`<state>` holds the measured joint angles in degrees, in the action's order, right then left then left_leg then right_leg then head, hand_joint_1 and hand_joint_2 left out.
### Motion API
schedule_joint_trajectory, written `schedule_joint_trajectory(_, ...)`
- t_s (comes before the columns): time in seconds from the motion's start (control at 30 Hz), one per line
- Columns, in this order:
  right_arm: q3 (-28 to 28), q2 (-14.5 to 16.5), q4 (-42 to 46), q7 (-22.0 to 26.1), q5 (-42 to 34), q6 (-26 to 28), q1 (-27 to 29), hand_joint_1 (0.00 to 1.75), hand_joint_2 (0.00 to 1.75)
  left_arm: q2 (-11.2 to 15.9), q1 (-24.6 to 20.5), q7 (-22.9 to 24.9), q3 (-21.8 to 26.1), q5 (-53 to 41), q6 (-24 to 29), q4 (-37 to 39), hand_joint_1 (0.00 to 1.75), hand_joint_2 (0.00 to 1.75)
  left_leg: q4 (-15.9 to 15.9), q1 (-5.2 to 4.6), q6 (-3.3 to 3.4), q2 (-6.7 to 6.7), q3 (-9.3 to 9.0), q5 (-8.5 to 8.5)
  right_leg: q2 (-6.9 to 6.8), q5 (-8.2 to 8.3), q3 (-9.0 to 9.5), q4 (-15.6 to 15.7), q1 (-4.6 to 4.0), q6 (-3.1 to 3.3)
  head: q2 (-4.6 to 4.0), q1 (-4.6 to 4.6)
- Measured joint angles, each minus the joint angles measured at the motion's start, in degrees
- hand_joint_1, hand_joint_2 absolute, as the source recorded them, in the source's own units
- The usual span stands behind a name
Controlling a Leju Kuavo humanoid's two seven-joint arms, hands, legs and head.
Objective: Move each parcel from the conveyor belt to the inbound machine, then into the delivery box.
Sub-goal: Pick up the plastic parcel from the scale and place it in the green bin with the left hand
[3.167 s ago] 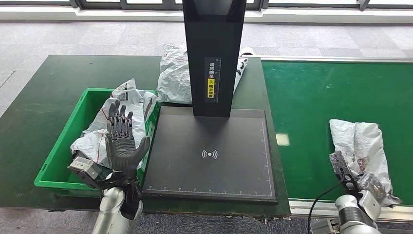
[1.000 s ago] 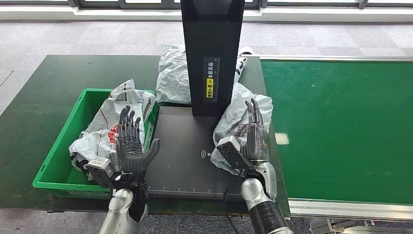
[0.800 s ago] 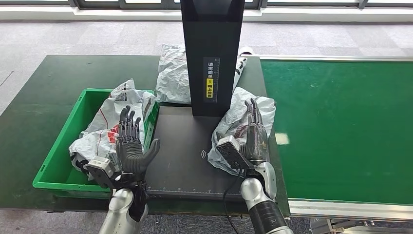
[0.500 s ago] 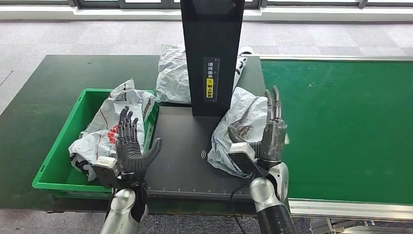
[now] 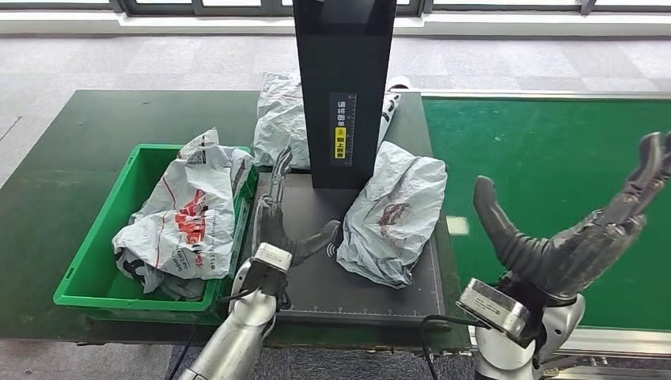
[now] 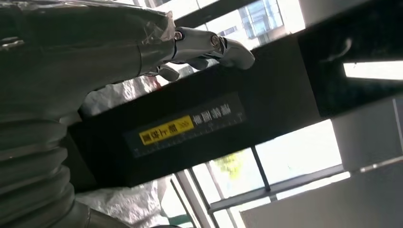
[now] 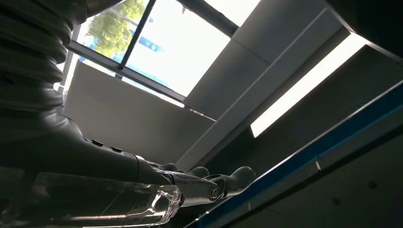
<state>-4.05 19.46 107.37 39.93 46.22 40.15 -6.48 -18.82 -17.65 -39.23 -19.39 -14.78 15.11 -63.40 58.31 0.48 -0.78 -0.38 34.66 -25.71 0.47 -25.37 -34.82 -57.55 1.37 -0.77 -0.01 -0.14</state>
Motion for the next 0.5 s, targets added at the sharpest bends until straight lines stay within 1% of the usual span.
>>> schedule_joint_trajectory(0.1, 0.13, -0.03, 2.49, -0.03, 0.03, -0.02, 0.3, 0.0, 1.75, -0.91, -3.01, 1.05, -2.72, -0.29, 1.36, 4.87, 0.0, 1.75, 0.0, 0.0, 0.0, 0.06, -0.04, 0.0, 0.1, 0.04, 0.0, 0.0, 0.0, 0.0, -0.01, 0.0)
schedule_joint_trajectory(0.17, 0.17, -0.05, 3.65, -0.06, -0.01, -0.02, 0.43, 0.0, 1.75, -1.5, -5.22, 3.13, -4.66, -0.59, 2.81, 8.83, 0.0, 1.75, 0.01, 0.0, 0.0, 0.03, -0.03, 0.01, 0.08, 0.04, 0.01, 0.0, 0.0, -0.01, -0.01, 0.0)
schedule_joint_trajectory(0.33, 0.18, -0.05, 4.67, -0.06, 0.02, -0.06, 0.49, 0.0, 1.75, -2.13, -10.62, 13.22, -12.51, -1.23, 7.86, 20.34, 0.0, 1.75, 0.0, 0.0, 0.0, 0.03, -0.03, 0.0, 0.09, 0.04, 0.02, -0.01, 0.0, -0.01, -0.01, 0.0)
schedule_joint_trajectory(0.5, 0.18, -0.07, 4.67, -0.07, 0.03, -0.11, 0.49, 0.0, 1.75, -2.18, -13.61, 20.75, -18.18, -2.31, 10.91, 30.18, 0.0, 1.75, -0.01, 0.0, 0.0, 0.03, -0.01, 0.0, 0.08, 0.03, 0.02, -0.01, -0.01, 0.0, 0.0, 0.0)
